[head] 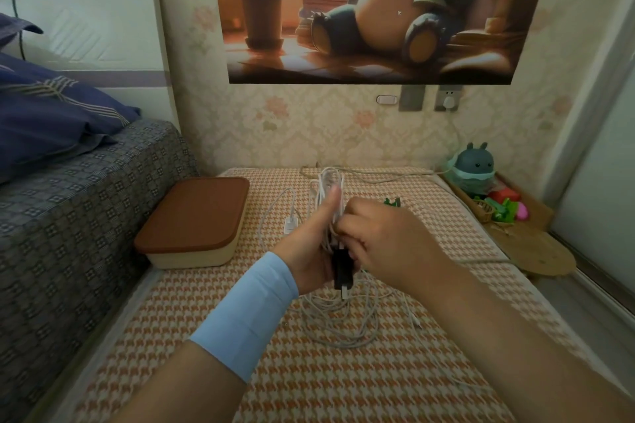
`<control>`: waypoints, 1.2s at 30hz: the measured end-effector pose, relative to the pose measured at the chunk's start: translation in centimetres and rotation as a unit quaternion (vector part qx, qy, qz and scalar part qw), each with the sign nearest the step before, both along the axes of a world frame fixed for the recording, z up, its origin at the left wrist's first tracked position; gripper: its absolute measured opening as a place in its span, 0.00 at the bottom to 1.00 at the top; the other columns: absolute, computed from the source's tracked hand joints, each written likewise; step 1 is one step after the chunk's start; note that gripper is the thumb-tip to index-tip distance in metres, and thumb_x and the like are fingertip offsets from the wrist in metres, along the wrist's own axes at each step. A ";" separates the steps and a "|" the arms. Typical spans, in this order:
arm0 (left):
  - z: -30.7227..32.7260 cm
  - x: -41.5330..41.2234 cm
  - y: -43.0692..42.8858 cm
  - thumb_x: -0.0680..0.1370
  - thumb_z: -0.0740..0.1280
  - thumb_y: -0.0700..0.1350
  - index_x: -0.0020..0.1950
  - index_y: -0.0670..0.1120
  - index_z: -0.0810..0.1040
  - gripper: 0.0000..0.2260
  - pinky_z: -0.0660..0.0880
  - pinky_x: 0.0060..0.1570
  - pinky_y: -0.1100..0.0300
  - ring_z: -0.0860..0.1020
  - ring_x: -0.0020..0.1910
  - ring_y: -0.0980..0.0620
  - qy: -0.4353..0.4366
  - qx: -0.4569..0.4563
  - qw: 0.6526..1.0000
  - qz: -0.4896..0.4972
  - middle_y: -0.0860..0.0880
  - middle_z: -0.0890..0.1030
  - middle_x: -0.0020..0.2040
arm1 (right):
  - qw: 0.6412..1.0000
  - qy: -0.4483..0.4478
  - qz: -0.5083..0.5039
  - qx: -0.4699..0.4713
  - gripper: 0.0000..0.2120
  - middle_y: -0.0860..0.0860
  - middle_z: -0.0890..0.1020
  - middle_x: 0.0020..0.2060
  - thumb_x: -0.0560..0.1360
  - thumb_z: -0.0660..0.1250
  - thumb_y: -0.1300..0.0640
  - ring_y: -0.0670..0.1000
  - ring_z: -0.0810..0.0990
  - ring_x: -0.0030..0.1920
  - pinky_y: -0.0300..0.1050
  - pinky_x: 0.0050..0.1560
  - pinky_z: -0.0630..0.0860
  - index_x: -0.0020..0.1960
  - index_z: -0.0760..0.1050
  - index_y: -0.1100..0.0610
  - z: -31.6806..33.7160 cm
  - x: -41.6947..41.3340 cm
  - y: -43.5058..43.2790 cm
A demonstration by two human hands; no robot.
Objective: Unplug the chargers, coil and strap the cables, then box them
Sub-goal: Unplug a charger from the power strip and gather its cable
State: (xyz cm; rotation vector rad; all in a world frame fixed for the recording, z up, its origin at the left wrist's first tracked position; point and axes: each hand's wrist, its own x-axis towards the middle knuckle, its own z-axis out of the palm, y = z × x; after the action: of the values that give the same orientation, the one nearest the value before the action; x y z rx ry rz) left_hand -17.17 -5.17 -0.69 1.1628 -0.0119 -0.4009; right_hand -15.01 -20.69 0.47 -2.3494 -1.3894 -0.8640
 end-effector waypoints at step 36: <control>-0.1 -0.4 0.4 0.77 0.65 0.53 0.61 0.53 0.75 0.14 0.66 0.64 0.55 0.79 0.50 0.50 -0.411 0.687 0.582 0.144 0.53 0.82 0.50 | 0.955 0.097 -0.041 0.279 0.17 0.46 0.75 0.24 0.78 0.71 0.53 0.47 0.73 0.26 0.38 0.28 0.67 0.32 0.77 0.55 -1.3 1.3 1.1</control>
State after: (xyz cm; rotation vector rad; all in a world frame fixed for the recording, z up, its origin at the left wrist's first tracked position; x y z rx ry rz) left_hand -17.58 -4.76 -0.82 2.7874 -0.3822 0.6643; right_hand -13.70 -19.56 -0.81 -1.9938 -0.8347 -0.8784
